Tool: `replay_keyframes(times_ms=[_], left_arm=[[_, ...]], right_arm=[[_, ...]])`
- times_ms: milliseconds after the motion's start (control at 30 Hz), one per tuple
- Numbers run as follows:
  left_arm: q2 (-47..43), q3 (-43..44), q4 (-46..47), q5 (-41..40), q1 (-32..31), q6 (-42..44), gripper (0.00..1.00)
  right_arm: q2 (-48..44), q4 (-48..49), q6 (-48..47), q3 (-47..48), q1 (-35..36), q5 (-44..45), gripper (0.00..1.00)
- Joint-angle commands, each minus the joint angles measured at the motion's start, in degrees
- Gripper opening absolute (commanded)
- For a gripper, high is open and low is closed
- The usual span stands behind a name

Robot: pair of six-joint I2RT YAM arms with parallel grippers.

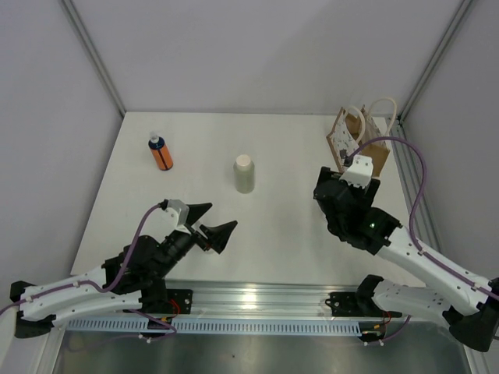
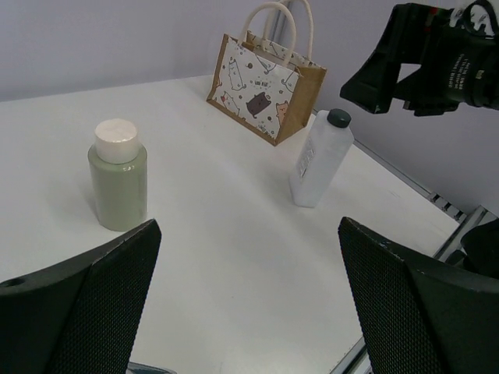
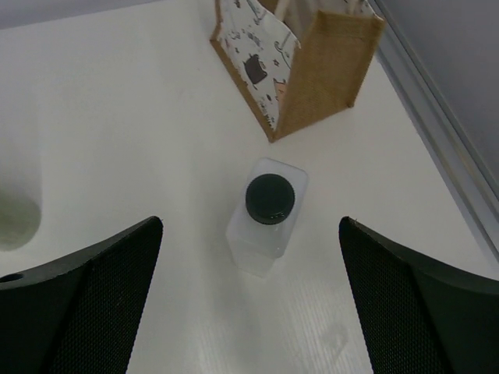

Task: Place the personal care products into the canvas bag

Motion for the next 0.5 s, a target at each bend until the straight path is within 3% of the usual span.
replay_keyframes(times_ms=[0,100,467], left_arm=[[0.9,-0.1,2.3,-0.7,-0.7,0.5,0.99],[1.3,-0.1,2.3,-1.0,-0.7,0.7,0.99],[1.8,-0.1,2.6,-1.0,-0.8,0.7,0.99]], right_arm=[[1.9,-1.7,4.9,-1.2,-6.2,0.8,1.0],[2.9,1.2,4.4,-2.2,-10.7,-3.9,1.0],[7.2,11.7,0.6,-7.3,-17.1,-11.4,0.97]])
